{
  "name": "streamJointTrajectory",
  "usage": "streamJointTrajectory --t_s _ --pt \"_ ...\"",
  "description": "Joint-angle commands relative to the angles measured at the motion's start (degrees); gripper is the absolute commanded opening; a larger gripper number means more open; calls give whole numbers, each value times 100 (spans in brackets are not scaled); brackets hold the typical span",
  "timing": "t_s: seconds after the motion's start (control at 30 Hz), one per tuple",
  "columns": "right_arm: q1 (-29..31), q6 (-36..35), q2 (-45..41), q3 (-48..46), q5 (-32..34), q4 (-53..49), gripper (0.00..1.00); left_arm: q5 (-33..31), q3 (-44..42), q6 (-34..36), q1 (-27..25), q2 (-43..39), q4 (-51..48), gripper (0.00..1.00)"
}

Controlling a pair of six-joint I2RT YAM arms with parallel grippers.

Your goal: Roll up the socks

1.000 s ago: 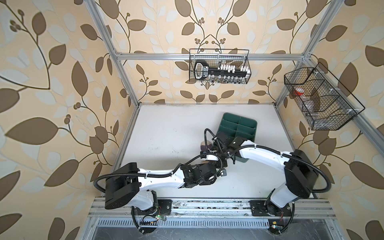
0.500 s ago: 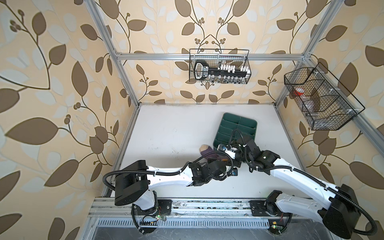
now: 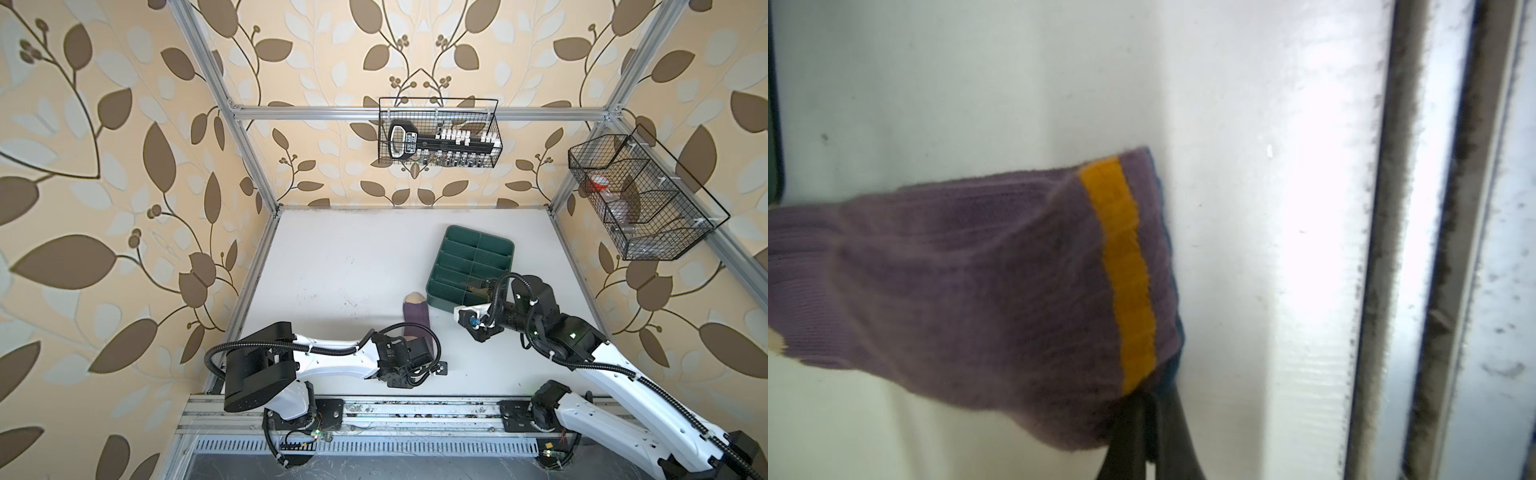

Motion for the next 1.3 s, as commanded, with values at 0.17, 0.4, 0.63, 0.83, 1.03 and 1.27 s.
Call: streamJointTrajectory --t_s 0.17,0.4,0.63,0.83,1.03,1.27 --pt "-261 2388 -552 -20 1375 1701 100 486 363 -167 1 275 -680 0" --pt "-588 2318 -940 31 1072 1034 100 935 695 70 52 636 -1015 0" --pt "-426 473 -2440 -409 -141 -730 100 1714 856 150 306 830 -1213 0" --pt "128 -477 -3488 -663 -876 -2066 100 2301 1111 207 815 942 -1444 0" --pt "748 -816 -3356 -792 -626 -2830 100 2919 1520 307 1210 1231 -1795 0" --pt "1924 140 -3114 -1159 131 -1965 100 2219 1397 85 1284 1072 -1618 0"
